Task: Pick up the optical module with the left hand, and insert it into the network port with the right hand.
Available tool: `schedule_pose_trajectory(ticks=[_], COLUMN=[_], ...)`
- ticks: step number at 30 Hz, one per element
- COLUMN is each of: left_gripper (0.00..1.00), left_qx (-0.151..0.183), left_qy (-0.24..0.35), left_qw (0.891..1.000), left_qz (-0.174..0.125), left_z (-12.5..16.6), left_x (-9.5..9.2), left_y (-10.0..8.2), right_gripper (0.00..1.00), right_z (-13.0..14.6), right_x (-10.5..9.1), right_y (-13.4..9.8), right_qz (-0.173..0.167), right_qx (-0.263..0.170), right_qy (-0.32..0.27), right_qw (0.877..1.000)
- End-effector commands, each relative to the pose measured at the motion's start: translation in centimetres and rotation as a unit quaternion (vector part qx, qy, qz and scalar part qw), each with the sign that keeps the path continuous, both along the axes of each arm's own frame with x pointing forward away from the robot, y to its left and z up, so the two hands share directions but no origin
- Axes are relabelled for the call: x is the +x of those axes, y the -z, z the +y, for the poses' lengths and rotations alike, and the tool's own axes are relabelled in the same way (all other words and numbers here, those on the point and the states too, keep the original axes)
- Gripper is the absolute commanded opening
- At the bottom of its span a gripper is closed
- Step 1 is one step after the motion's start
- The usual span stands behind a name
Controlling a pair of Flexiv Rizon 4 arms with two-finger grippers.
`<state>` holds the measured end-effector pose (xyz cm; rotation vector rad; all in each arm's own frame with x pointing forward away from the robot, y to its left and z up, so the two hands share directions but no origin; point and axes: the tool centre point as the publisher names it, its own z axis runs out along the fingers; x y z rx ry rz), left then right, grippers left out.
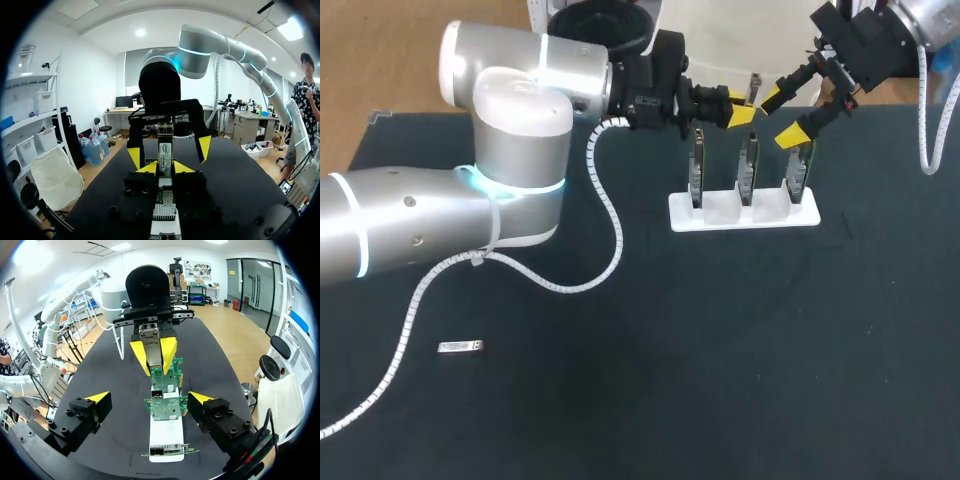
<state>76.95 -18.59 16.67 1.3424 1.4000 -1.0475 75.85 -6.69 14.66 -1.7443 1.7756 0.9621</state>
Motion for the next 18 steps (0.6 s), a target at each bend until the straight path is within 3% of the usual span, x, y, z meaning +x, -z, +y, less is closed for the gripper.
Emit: schedule_pose_trajectory(ticks=[1,18], left_gripper=[0.00,0.00], left_qx=[-0.006,-0.007], left_qy=[-0.006,0.002], left_qw=[1.000,1.000], left_qz=[-0.003,0.010], left_z=[0.02,-0.70], left_x=[-0.36,-0.29], left_y=[0.34,0.40], right_gripper=[1.00,1.00], right_z=[0.04,0.04], right_x=[-0.07,-0.07], right_y=[0.00,0.00], right_qz=[-0.001,-0.001], right_qx=[0.000,0.000], right_qy=[0.001,0.001], right_qw=[1.000,1.000])
